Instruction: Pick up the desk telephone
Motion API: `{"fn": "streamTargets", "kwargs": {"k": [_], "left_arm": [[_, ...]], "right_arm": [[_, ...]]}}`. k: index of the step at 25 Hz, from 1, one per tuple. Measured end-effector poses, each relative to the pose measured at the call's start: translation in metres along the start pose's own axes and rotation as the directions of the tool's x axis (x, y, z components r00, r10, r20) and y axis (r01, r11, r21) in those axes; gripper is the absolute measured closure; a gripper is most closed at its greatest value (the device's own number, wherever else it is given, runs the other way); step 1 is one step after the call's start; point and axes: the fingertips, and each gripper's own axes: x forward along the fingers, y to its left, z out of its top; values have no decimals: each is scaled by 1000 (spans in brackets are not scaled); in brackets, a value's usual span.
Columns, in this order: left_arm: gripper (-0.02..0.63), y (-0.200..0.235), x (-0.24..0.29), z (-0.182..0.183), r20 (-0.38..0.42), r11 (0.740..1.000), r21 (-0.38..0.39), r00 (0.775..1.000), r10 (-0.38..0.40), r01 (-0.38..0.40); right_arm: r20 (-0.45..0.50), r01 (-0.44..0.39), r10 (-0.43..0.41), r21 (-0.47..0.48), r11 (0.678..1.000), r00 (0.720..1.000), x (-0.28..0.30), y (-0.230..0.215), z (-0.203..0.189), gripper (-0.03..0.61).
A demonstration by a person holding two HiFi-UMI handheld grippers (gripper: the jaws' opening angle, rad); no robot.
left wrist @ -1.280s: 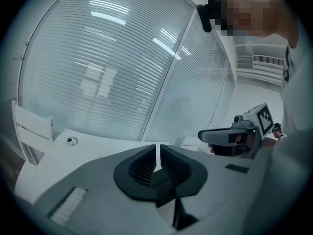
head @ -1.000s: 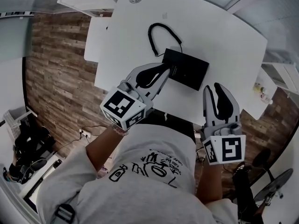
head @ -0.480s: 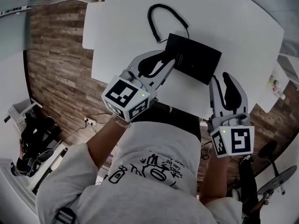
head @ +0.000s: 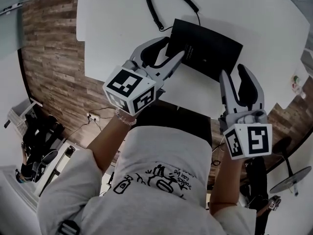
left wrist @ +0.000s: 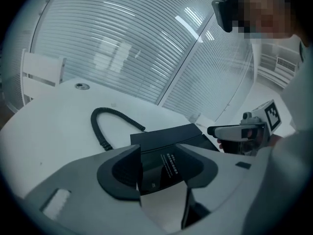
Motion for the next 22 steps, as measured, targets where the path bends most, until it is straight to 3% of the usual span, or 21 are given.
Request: {"fn": "streamTargets", "kwargs": {"k": [10, 17, 22], "left_arm": [[384, 13, 12, -20, -37, 997, -72, 999, -19, 17], [382, 9, 11, -17, -27, 989, -139, 998, -64, 59], [383, 9, 10, -16, -42, 987, -150, 997, -68, 61]], "right_arm": [[-30, 24, -22, 76, 997, 999, 11, -9, -21, 380], [-15, -26, 29, 183, 983, 999, 15, -7, -22, 377], [-30, -24, 31, 208, 978, 999, 15, -7, -22, 377]]}}
